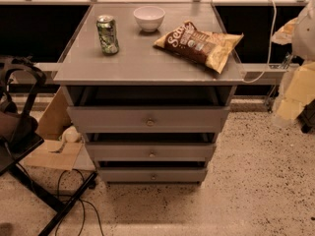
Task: Open top drawer
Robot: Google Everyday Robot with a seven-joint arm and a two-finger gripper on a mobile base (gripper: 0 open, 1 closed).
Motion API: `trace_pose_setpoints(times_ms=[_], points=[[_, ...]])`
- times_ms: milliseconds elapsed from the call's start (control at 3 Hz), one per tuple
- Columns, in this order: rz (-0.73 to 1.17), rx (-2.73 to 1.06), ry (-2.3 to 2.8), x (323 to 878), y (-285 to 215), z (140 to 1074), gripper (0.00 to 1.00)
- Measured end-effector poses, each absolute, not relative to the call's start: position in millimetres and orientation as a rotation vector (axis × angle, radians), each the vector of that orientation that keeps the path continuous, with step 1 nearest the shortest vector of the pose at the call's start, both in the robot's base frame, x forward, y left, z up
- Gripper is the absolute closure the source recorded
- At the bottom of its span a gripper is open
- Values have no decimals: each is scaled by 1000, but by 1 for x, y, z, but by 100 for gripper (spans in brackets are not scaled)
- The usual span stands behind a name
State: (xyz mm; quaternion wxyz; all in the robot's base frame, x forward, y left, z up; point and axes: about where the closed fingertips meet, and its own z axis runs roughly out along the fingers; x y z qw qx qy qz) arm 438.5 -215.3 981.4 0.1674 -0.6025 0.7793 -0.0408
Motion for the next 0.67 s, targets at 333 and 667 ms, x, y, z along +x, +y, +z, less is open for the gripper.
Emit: trace_pose_setpoints(times_ms=[333,667], points=[[-121,-1716,2216,442,-212,982,0],[-103,-1766,2205,461,-184,932,0]])
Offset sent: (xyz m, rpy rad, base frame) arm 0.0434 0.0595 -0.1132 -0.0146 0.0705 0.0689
